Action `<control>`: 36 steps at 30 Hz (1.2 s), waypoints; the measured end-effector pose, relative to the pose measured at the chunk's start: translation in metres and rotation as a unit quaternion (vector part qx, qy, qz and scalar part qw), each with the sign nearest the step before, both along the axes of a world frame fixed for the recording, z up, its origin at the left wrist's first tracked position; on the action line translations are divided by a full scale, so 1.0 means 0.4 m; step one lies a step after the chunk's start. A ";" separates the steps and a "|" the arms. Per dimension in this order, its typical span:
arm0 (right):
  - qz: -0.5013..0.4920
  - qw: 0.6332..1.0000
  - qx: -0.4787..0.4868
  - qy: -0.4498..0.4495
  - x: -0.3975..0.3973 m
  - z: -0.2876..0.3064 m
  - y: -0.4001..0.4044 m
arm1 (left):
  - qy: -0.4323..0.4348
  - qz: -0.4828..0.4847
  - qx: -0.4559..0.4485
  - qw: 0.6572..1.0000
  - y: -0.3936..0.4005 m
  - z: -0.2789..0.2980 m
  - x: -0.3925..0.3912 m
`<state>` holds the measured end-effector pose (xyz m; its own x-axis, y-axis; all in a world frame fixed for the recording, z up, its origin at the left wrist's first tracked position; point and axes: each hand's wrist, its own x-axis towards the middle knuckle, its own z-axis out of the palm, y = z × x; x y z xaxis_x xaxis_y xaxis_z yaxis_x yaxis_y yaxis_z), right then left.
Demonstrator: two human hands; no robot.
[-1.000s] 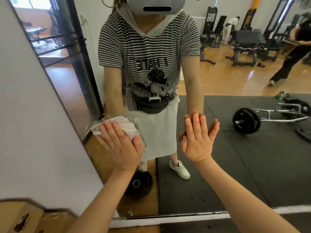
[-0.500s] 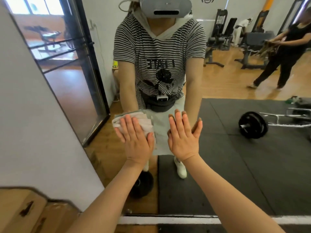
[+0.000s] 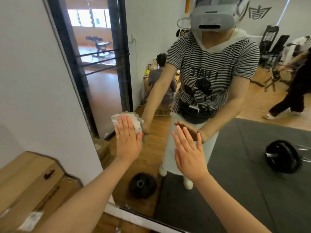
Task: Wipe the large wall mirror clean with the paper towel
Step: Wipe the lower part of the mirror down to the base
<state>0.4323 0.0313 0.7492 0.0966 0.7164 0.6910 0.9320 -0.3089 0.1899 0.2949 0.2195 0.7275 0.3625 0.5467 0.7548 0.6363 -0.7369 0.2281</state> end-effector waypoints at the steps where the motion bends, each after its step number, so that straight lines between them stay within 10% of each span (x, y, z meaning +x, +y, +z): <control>1: 0.001 1.000 0.000 -0.009 0.012 0.006 -0.011 | 0.013 0.002 0.010 1.000 -0.001 -0.002 0.004; 16: -0.035 0.998 0.003 -0.057 0.069 -0.001 -0.054 | 0.011 -0.091 0.114 0.989 -0.079 -0.036 0.083; 26: -0.034 0.999 -0.003 -0.041 0.058 -0.002 -0.049 | -0.100 -0.051 -0.023 0.993 -0.198 -0.020 0.158; 36: 0.096 0.994 0.028 -0.042 0.117 0.027 -0.141 | -0.034 -0.019 0.050 0.998 -0.309 0.009 0.243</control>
